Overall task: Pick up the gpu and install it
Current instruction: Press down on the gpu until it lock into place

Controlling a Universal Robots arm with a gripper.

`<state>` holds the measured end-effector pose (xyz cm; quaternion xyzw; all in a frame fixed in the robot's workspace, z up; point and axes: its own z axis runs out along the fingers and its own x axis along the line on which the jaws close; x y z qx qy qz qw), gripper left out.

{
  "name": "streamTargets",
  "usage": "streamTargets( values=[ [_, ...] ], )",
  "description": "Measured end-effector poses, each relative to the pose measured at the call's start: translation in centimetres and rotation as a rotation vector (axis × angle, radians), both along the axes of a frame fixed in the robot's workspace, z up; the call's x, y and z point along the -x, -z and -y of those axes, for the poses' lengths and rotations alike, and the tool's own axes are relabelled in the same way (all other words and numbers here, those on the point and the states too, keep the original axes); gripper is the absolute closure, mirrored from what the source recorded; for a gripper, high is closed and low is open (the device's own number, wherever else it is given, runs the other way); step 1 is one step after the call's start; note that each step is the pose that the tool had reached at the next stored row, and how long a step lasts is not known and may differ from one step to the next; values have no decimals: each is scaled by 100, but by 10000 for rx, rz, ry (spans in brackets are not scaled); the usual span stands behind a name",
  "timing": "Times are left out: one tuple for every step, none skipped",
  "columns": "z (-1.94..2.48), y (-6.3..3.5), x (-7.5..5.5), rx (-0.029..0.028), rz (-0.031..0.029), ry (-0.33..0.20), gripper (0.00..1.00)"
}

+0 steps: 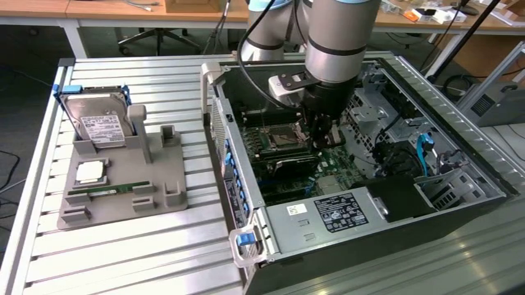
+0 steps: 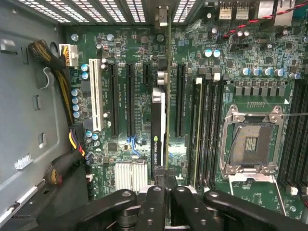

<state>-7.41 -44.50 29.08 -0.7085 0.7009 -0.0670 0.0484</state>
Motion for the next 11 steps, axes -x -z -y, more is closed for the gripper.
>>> streamTargets(
  values=[
    [0,0,0,0,0,0,89],
    [0,0,0,0,0,0,89],
    [0,0,0,-1,0,0,89],
    [-1,3,-1,-1,-100,-2,89],
    [0,8,0,-1,-307,-1,89],
    [0,11,0,0,-448,0,89],
    [0,15,0,0,-591,-1,89],
    [0,20,0,-1,-793,1,89],
    [0,24,0,-1,-953,0,89],
    [0,27,0,-1,-1099,0,89],
    [0,33,0,0,-1348,0,89]
  ],
)
